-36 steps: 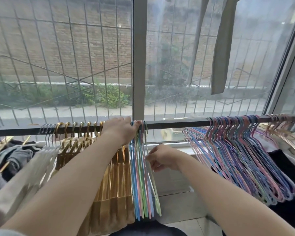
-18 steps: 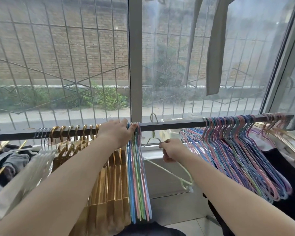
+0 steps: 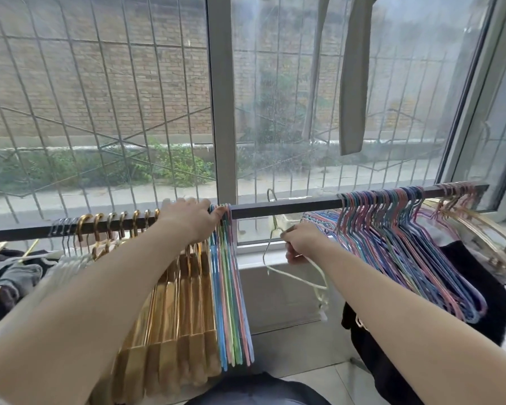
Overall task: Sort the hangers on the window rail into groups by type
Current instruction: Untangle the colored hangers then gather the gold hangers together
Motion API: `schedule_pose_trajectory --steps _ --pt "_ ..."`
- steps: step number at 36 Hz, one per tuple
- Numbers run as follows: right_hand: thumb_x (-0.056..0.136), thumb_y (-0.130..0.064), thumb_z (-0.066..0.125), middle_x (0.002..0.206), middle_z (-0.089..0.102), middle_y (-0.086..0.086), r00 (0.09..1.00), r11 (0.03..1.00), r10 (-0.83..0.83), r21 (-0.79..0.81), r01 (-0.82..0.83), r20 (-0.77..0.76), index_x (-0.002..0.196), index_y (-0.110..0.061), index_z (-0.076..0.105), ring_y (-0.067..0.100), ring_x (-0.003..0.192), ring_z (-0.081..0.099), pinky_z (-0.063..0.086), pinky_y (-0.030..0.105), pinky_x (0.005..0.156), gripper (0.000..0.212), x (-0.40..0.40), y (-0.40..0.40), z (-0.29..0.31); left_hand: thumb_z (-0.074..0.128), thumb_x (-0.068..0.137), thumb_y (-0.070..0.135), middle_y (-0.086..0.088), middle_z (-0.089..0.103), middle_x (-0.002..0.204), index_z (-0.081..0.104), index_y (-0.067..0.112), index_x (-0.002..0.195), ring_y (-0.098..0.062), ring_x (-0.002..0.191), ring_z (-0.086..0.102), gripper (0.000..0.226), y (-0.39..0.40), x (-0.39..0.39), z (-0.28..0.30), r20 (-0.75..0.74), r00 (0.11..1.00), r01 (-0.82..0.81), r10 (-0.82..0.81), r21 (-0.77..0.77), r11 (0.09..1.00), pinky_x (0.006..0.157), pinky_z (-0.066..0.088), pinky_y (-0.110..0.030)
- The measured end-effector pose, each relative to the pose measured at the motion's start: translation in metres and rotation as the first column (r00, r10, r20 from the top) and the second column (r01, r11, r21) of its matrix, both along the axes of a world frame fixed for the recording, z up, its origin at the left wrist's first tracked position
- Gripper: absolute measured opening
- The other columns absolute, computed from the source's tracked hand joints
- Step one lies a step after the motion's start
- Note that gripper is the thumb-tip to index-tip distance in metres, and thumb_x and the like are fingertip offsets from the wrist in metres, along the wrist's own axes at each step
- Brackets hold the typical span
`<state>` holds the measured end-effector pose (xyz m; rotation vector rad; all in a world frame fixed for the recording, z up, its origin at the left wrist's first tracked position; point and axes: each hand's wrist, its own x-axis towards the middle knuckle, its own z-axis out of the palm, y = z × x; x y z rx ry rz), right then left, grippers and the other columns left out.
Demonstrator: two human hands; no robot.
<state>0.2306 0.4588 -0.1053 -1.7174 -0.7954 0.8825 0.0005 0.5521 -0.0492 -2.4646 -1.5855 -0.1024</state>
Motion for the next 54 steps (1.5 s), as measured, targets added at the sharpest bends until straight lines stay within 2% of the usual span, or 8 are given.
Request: schedule_pose_trajectory --steps 4,11,15,22,28,32,44,54 --pt "0.103 -0.005 0.051 0.058 0.049 0.009 0.996 0.995 0.044 -0.093 -0.037 0.08 0.08 -0.011 0.053 0.016 0.042 0.045 0.047 0.026 0.05 0.023 0.003 -0.007 -0.027 0.027 0.106 0.057 -0.016 -0.002 0.172 0.003 0.025 0.165 -0.035 0.158 -0.005 0.07 -0.023 0.013 0.017 0.046 0.995 0.085 -0.091 0.115 0.99 0.127 -0.002 -0.054" --pt "0.1 -0.005 0.041 0.058 0.05 0.011 0.996 0.926 0.08 -0.371 -0.063 0.03 0.085 -0.011 0.051 0.017 0.037 0.045 0.047 0.028 0.051 0.019 -0.007 -0.063 -0.169 0.05 0.106 0.032 0.002 0.072 0.121 0.068 0.023 0.126 -0.015 0.11 0.065 0.029 -0.158 0.045 -0.02 0.69 0.613 0.56 -0.385 -0.035 0.828 0.097 0.052 -0.034" --pt "0.099 -0.007 0.051 0.085 0.065 0.009 0.981 0.89 0.16 -0.447 -0.093 0.114 0.087 -0.019 0.057 0.024 0.071 0.065 0.053 0.031 0.059 0.018 -0.006 -0.126 -0.257 0.053 0.1 0.026 -0.001 0.073 0.111 0.073 0.017 0.116 -0.016 0.099 0.066 0.027 -0.21 0.06 -0.131 0.732 0.626 0.673 -0.268 -0.335 0.659 0.085 0.053 -0.03" --pt "0.097 0.009 0.04 0.06 0.048 0.011 0.98 0.831 0.199 -0.527 -0.176 -0.013 0.078 -0.004 0.058 0.012 0.035 0.037 0.028 0.019 0.041 0.029 -0.01 -0.208 -0.288 0.053 0.1 0.027 0.0 0.068 0.11 0.052 0.036 0.139 -0.018 0.088 0.064 0.04 -0.221 0.022 -0.319 0.546 0.761 0.361 0.351 -0.805 0.47 0.079 0.054 -0.033" --pt "0.098 0.007 0.042 0.07 0.066 0.008 0.898 0.772 0.437 -0.527 -0.354 0.037 0.086 -0.009 0.064 0.02 0.054 0.059 0.047 0.037 0.061 0.03 0.0 -0.236 -0.282 0.077 0.091 0.032 0.001 0.044 0.145 0.034 0.029 0.154 -0.018 0.135 0.048 0.076 -0.212 -0.011 -0.347 0.64 0.609 0.384 0.468 -0.755 0.532 0.108 0.04 -0.03" --pt "0.102 0.001 0.049 0.08 0.071 0.008 0.827 0.72 0.559 -0.534 -0.444 0.066 0.087 -0.012 0.067 0.019 0.076 0.065 0.051 0.025 0.073 0.027 -0.009 -0.24 -0.275 0.06 0.097 0.043 -0.007 0.075 0.119 0.072 0.03 0.119 -0.018 0.109 0.071 0.028 -0.221 -0.015 -0.326 0.681 0.427 0.602 0.595 -0.705 0.375 0.102 0.052 -0.036" --pt "0.106 -0.011 0.048 0.091 0.077 0.007 0.649 0.585 0.757 -0.521 -0.622 0.075 0.099 -0.008 0.07 0.007 0.08 0.066 0.044 0.008 0.07 0.023 -0.039 -0.216 -0.26 0.041 0.1 0.05 -0.011 0.072 0.126 0.063 0.016 0.134 -0.027 0.075 0.068 0.052 -0.215 -0.022 -0.293 0.664 0.456 0.728 0.592 -0.661 0.181 0.108 0.043 -0.061" --pt "0.103 -0.014 0.05 0.065 0.061 -0.015 0.712 0.741 0.649 -0.436 -0.511 0.267 0.076 -0.034 0.063 0.007 0.065 0.054 0.046 0.028 0.068 0.037 -0.058 -0.202 -0.268 0.068 0.099 0.026 -0.007 0.077 0.088 0.079 0.016 0.095 -0.018 0.039 0.047 0.015 -0.208 -0.006 -0.279 0.761 0.401 0.551 0.51 -0.645 0.53 0.082 0.061 -0.056"
